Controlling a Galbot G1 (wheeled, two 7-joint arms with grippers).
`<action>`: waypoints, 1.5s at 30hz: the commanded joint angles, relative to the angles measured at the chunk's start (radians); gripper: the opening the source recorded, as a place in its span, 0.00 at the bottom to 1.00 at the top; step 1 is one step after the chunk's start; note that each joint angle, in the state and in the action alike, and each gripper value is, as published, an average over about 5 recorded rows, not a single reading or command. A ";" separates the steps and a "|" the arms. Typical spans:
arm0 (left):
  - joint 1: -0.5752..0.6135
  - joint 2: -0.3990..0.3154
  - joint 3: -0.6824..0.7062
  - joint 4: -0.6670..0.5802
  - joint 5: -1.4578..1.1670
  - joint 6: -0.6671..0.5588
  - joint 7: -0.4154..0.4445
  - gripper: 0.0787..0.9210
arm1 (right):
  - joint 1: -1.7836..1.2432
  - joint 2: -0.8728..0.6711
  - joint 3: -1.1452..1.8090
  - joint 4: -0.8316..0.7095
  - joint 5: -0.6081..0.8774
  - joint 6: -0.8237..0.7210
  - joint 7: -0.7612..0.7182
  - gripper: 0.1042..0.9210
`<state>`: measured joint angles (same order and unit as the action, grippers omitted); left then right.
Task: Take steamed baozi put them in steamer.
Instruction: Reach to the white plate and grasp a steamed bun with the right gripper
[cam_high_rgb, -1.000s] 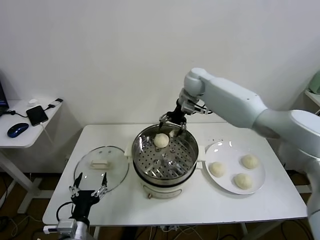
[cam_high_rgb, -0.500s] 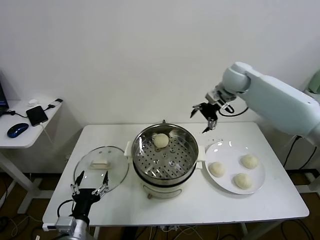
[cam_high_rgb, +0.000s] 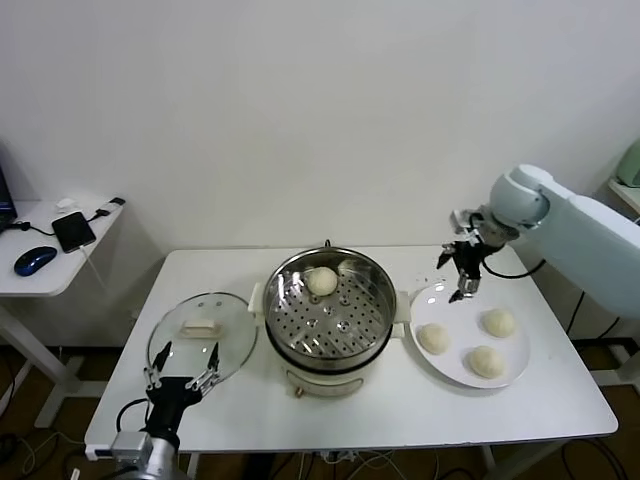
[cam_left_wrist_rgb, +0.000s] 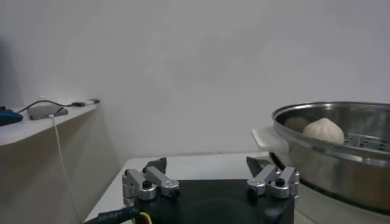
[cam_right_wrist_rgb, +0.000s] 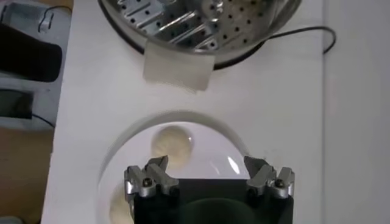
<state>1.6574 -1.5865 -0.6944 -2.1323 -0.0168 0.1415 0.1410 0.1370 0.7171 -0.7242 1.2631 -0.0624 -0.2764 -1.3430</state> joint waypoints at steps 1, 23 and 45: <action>-0.001 0.001 0.000 0.003 0.000 0.004 0.002 0.88 | -0.175 0.001 0.086 -0.039 -0.075 0.067 0.024 0.88; 0.002 0.000 -0.005 0.025 0.006 0.002 0.003 0.88 | -0.263 0.176 0.179 -0.269 -0.196 0.263 0.009 0.88; 0.007 -0.002 0.000 0.027 0.016 -0.004 0.001 0.88 | -0.296 0.199 0.208 -0.284 -0.209 0.208 0.064 0.88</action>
<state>1.6641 -1.5877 -0.6952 -2.1045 -0.0014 0.1386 0.1425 -0.1527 0.9102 -0.5205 0.9880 -0.2648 -0.0679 -1.2873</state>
